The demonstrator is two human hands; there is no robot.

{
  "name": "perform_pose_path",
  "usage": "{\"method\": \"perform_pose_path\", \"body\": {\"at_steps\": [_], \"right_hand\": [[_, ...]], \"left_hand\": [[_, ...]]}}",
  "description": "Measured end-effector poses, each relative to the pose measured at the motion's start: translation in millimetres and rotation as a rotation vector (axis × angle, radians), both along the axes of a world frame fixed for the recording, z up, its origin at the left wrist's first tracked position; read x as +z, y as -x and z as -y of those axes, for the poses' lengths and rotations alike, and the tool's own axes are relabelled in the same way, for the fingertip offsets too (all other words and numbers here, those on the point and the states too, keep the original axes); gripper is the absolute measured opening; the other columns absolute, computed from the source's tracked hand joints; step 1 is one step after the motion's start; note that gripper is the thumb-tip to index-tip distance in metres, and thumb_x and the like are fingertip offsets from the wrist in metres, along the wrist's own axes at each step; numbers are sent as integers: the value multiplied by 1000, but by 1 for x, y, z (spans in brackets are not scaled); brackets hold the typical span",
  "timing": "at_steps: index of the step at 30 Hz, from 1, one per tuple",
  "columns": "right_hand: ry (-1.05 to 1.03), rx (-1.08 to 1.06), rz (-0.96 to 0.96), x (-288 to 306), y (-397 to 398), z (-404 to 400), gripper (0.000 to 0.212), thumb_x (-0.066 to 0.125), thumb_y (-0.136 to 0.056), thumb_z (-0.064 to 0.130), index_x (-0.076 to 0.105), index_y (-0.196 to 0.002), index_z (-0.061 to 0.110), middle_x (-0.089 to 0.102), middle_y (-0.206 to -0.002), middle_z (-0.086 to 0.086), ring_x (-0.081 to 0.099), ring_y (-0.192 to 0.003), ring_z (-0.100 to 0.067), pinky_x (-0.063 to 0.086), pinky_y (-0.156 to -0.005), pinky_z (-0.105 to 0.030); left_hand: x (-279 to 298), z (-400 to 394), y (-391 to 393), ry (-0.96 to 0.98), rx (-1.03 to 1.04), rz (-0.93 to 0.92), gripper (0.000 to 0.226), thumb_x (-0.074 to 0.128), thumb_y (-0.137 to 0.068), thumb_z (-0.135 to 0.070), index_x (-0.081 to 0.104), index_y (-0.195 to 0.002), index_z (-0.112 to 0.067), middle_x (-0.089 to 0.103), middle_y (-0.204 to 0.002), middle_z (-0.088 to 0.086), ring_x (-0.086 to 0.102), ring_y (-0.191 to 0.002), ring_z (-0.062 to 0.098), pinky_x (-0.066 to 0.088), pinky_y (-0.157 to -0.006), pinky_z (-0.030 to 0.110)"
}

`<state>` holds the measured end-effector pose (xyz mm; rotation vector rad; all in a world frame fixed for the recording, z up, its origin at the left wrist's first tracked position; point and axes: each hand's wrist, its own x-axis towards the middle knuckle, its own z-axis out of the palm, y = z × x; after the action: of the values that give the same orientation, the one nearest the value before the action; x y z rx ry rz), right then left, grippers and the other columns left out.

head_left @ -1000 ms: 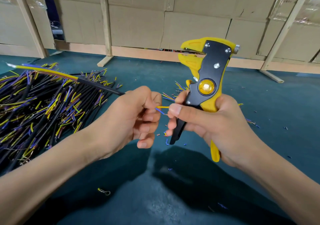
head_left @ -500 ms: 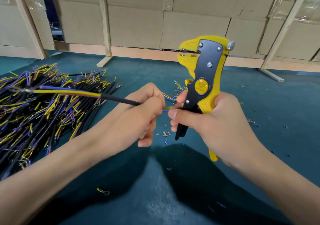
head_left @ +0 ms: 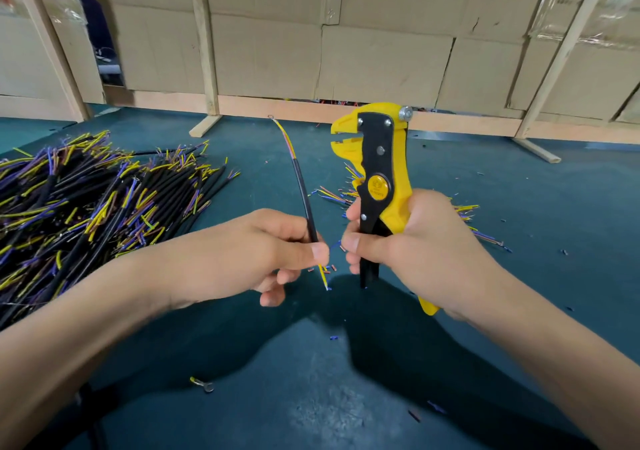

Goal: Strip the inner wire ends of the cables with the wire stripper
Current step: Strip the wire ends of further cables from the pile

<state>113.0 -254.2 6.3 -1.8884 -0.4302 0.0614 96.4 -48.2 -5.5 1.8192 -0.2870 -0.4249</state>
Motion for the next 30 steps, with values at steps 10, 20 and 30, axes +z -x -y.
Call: {"method": "perform_pose_path", "body": {"at_steps": [10,20,30], "right_hand": [[-502,333,-342,1,-5,4,6,70,-82,3,65,-86,4,63,-79,-18,61,-65,-33,58,-66,-50],[-398,779,-464,-19,8,-5,14,64,-89,6,60,-101,-1,64,-85,-18,64,-70,-30,57,-72,-51],[-537,758,-454,-26,10,-10,13,67,-90,7,59,-98,3,64,-85,-20,62,-71,-31,55,-73,-52]], "left_hand": [[5,9,-2,593,182,202,27,52,-87,-20,55,-97,4,58,-83,15,65,-93,31,60,-73,46],[21,8,5,753,242,305,22,50,-93,-19,55,-97,2,69,-97,14,70,-85,28,60,-67,40],[24,15,9,758,297,294,35,52,-87,-16,50,-111,10,60,-102,23,64,-90,40,62,-70,40]]}}
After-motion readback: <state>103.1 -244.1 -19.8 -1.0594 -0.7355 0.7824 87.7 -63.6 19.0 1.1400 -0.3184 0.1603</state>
